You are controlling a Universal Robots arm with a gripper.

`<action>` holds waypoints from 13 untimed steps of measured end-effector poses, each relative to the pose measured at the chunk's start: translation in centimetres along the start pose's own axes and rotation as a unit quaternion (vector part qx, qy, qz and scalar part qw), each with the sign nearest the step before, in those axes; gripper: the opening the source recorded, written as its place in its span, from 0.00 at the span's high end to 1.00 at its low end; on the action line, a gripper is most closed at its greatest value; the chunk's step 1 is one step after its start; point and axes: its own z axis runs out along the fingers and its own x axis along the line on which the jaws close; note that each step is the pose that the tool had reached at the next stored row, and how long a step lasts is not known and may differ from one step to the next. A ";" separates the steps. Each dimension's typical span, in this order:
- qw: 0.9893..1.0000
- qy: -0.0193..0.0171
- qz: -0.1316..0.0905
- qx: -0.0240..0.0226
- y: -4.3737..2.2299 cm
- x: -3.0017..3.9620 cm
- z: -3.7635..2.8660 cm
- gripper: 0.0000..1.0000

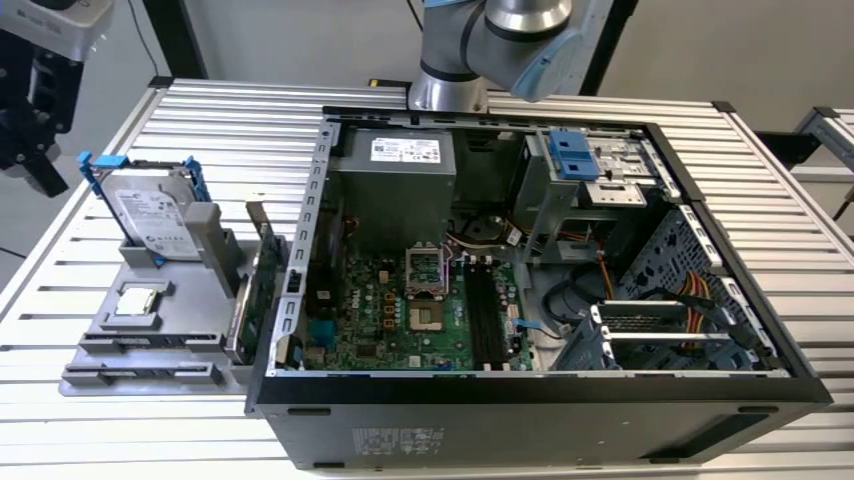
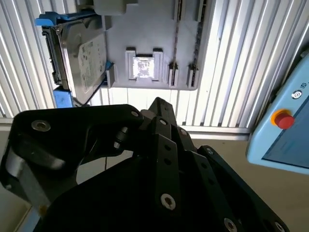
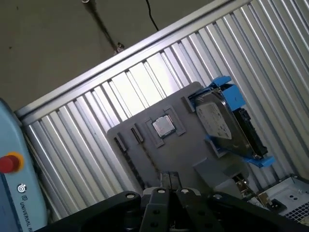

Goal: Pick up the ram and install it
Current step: 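Pick up the ram and move it above insertion slot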

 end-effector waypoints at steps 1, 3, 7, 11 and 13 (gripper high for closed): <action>1.000 0.000 -0.007 0.000 0.00 0.00 0.00 1.00; 1.000 0.001 -0.020 0.000 0.00 0.00 0.00 1.00; 0.999 0.002 -0.044 -0.001 0.01 0.00 0.00 1.00; 0.998 0.004 -0.068 -0.001 0.00 0.00 -0.01 1.00; 0.997 0.004 -0.083 -0.001 0.01 0.00 -0.01 1.00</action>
